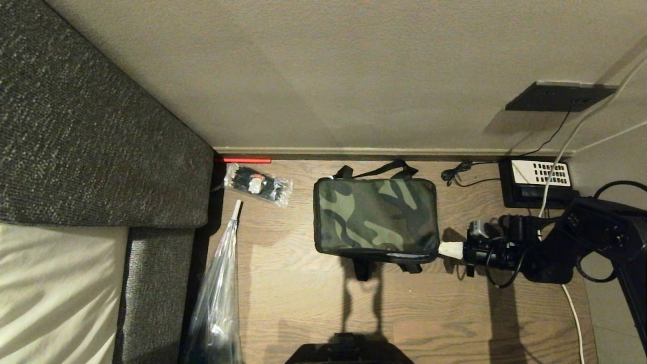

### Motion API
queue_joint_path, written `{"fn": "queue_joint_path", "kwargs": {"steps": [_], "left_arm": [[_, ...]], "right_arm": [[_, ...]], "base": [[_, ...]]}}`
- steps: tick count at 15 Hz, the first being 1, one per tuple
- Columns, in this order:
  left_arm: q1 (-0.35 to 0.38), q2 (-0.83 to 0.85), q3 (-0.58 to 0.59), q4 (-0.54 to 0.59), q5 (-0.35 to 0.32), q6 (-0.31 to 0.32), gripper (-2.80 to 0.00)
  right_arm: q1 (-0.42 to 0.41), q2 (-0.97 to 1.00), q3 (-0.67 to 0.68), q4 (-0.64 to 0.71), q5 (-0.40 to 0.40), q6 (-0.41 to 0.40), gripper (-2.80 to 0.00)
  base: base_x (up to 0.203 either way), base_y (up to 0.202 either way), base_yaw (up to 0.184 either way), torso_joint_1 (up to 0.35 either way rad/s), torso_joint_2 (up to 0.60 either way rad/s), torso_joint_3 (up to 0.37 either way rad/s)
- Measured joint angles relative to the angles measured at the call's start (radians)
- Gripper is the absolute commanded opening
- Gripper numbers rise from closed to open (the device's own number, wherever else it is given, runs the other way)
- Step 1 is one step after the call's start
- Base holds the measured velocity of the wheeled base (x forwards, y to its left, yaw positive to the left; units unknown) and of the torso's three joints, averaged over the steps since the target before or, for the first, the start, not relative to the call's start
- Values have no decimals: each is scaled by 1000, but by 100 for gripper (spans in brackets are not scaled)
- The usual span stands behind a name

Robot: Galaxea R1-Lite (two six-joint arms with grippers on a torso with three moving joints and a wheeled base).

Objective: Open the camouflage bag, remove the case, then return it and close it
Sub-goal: Open the top of the storage box

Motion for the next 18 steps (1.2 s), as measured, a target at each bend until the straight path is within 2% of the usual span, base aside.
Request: {"fn": "queue_joint_path", "kwargs": {"steps": [7,8,11,18], "left_arm": [[0,0,0,0,0,0,-280],[0,0,0,0,0,0,-280],[0,0,0,0,0,0,-280],[0,0,0,0,0,0,-280]], "right_arm": [[-16,-26,17,2,-33,-1,-280],[-16,-27,22,2,-41,-1,0],[-13,-30,29,2,-64,2,0],[5,-26,19,-2,-57,4,0]], "base": [[0,0,0,0,0,0],[0,0,0,0,0,0],[0,0,0,0,0,0],[0,0,0,0,0,0]]}}
